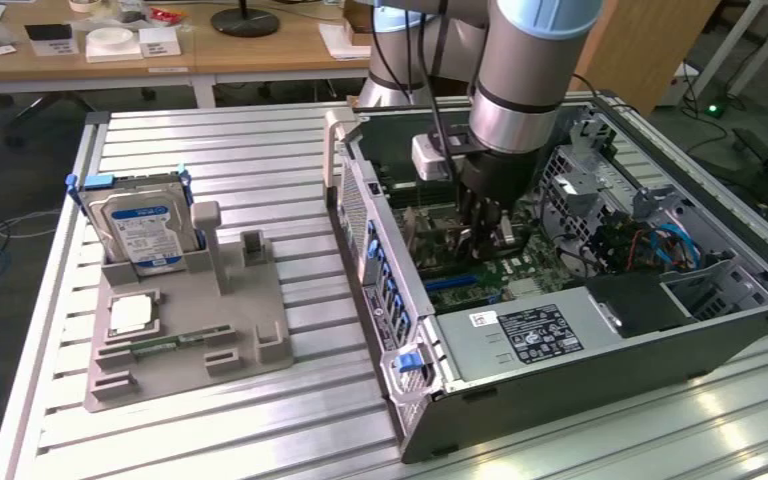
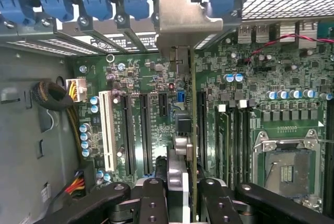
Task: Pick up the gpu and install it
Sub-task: 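Insert the gpu into the slot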
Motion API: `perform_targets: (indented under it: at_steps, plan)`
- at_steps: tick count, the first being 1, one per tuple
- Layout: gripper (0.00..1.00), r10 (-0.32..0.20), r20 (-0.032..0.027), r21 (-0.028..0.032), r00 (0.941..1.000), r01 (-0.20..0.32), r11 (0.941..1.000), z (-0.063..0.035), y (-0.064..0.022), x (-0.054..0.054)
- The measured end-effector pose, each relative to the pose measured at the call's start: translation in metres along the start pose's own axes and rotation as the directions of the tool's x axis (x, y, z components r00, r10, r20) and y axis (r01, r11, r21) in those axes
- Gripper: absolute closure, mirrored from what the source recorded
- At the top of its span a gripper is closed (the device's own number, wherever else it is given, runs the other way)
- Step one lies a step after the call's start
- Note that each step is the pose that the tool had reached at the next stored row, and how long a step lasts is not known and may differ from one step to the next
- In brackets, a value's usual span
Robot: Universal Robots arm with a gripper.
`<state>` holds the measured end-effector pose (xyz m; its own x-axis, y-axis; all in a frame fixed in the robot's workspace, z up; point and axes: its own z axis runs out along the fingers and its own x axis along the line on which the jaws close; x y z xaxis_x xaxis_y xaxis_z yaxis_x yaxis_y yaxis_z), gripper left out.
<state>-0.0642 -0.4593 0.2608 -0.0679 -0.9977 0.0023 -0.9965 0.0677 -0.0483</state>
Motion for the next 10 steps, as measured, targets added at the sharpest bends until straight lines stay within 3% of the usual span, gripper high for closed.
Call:
perform_targets:
  at_steps: [10]
  plan:
    - [0.72, 0.0, -0.0001, 0.0, 1.0, 0.0, 1.0, 0.0136, 0.0039, 0.001]
